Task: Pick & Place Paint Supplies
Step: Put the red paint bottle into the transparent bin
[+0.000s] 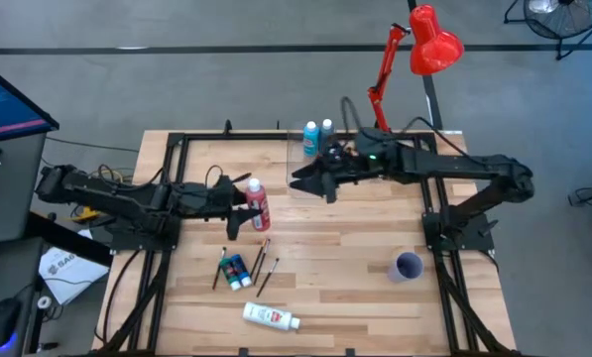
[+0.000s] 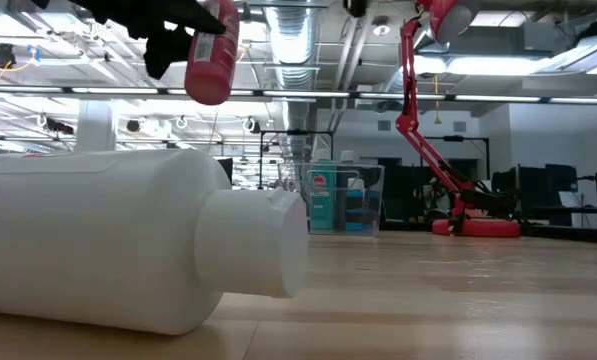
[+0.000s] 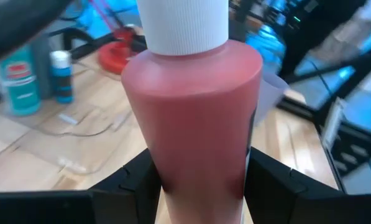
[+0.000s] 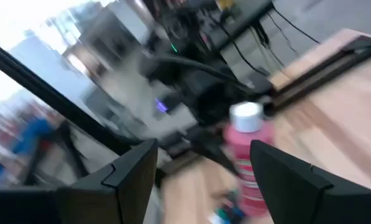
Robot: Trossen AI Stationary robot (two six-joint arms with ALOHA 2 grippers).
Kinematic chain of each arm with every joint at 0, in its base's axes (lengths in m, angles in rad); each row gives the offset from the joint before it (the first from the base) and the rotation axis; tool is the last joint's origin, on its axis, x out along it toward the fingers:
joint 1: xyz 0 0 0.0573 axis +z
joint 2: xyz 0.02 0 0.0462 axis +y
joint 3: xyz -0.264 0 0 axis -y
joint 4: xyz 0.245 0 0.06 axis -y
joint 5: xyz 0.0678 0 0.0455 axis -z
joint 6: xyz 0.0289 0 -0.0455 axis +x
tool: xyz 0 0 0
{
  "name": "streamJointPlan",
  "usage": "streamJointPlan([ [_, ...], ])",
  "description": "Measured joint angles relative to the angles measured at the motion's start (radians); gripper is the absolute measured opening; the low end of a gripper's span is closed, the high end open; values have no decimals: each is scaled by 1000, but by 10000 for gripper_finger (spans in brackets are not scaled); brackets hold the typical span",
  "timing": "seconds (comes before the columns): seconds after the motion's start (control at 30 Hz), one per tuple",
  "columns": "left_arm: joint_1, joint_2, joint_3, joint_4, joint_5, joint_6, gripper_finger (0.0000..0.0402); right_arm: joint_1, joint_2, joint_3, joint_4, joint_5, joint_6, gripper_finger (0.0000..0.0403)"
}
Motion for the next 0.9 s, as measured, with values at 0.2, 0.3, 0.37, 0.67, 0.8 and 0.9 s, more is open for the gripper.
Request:
streamJointPlan([
  [0.2, -3, -1, 0, 52, 54, 17, 177, -3, 167, 229, -274, -152, -166, 248],
  [0.3, -3, -1, 0, 83, 75, 12, 177, -1, 229, 307, -313, -191, -161, 248],
  [0.37, -3, -1, 0, 92, 77, 9, 177, 5, 259, 346, -310, -194, -161, 248],
  [0.67, -3, -1, 0, 106, 76, -8, 177, 8, 332, 420, -300, -221, -154, 248],
  [0.8, -3, -1, 0, 112, 77, -9, 177, 16, 351, 424, -286, -235, -162, 249],
  [0.9, -3, 0, 0, 109, 77, -10, 177, 17, 350, 420, -284, -203, -163, 250],
])
